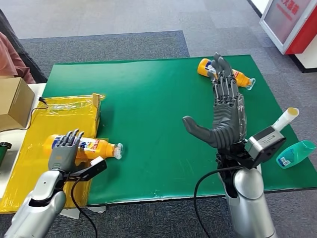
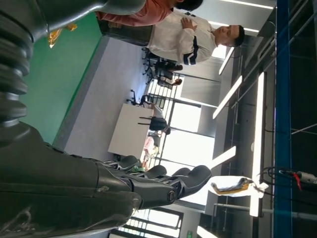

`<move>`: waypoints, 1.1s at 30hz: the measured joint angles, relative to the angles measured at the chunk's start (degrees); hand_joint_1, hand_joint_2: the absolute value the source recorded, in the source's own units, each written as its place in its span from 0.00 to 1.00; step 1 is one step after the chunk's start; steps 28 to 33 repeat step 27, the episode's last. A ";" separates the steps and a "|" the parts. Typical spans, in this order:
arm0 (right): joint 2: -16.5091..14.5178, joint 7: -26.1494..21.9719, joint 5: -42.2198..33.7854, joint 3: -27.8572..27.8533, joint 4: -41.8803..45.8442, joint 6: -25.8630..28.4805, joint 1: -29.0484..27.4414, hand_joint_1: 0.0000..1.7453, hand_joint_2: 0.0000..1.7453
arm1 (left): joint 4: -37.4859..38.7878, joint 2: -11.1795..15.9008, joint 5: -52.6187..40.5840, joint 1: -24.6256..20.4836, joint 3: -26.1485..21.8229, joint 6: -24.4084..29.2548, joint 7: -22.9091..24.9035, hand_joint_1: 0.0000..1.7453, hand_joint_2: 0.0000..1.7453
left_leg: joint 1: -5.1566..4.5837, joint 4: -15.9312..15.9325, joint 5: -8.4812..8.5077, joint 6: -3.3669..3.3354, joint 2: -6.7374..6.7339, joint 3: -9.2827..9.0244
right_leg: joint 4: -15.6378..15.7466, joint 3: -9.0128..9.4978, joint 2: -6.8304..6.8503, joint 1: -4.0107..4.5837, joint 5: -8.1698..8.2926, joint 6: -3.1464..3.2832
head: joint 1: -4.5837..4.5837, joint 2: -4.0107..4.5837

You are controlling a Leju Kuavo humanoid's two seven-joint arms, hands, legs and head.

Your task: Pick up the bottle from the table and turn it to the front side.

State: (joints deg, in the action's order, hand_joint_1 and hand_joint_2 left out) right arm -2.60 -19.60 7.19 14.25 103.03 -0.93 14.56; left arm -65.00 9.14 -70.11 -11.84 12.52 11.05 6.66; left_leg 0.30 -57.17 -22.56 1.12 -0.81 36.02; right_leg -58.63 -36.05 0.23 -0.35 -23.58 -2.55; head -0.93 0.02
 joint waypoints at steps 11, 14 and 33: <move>1.69 -2.84 0.02 -0.16 0.28 2.01 -3.59 0.00 1.00 | -14.00 -3.02 49.74 12.45 -6.50 -13.64 -23.86 0.00 1.00 | -0.01 0.00 -0.14 -0.04 -0.02 0.01 | 0.01 -0.01 -0.02 -0.01 -0.12 -0.03 | 0.00 0.00; 2.46 -3.55 -0.15 -0.19 0.28 2.57 -4.42 0.00 1.00 | -20.00 -3.66 70.80 16.71 -9.16 -23.33 -29.79 0.00 1.00 | 0.00 0.00 -0.16 -0.03 -0.03 0.02 | 0.01 -0.05 -0.02 0.00 -0.16 -0.03 | -0.01 0.00; 4.13 -3.81 -0.08 -0.66 0.84 3.81 -7.12 0.00 1.00 | -35.57 -5.44 80.93 25.60 -16.90 -33.72 -32.84 0.00 1.00 | 0.02 0.00 -0.21 0.01 -0.01 0.01 | 0.01 -0.03 0.00 0.01 -0.21 0.02 | 0.00 0.00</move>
